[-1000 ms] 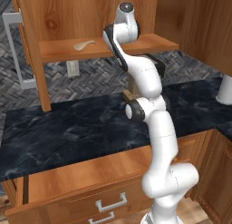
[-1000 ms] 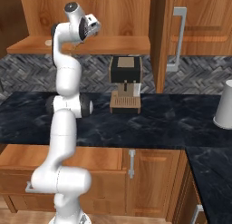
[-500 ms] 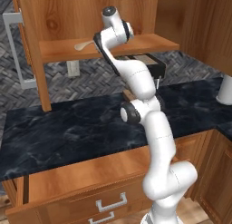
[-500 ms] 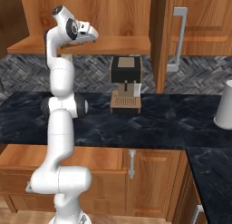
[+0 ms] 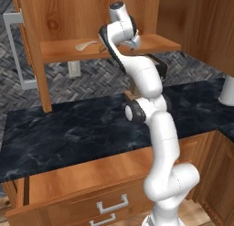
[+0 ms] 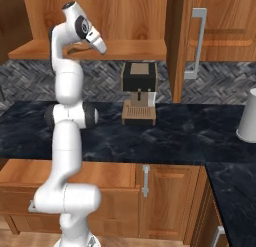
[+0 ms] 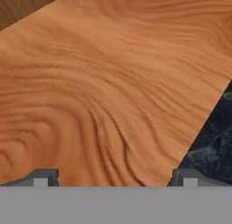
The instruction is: Organize the utensils by type. Pick up the wooden spoons from the counter and place them in the open cabinet. Then pick up the metallic utensils from the counter and place them in the open drawer.
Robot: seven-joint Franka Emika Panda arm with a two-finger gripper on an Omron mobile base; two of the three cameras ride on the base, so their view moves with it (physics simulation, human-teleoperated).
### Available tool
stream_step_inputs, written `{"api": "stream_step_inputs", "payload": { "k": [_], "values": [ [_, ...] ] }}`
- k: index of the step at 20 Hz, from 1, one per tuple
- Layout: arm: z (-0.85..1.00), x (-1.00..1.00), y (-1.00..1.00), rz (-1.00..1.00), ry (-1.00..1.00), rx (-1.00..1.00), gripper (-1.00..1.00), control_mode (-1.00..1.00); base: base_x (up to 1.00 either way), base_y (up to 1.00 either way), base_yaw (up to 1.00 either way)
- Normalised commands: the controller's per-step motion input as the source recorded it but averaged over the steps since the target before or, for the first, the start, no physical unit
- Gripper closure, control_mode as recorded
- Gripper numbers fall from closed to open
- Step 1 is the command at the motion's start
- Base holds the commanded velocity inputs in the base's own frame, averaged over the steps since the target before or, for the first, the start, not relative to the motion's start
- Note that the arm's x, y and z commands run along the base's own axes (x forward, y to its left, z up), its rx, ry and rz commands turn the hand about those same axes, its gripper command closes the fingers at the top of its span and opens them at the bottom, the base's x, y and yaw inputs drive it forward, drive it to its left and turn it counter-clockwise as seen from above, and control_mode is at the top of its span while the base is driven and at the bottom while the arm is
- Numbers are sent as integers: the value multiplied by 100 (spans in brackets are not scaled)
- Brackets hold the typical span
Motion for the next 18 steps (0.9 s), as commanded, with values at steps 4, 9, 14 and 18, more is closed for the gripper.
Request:
{"api": "stream_step_inputs", "payload": {
  "k": [4,9,14,18],
  "values": [
    [54,-25,-23,-50,11,40,-100,-100,0,0,0],
    [38,-60,-28,-18,1,25,-100,-100,0,0,0],
    [3,-96,-8,4,-10,1,-100,-100,0,0,0],
    [-4,-100,-9,23,-23,0,-100,-100,0,0,0]
  ]
}}
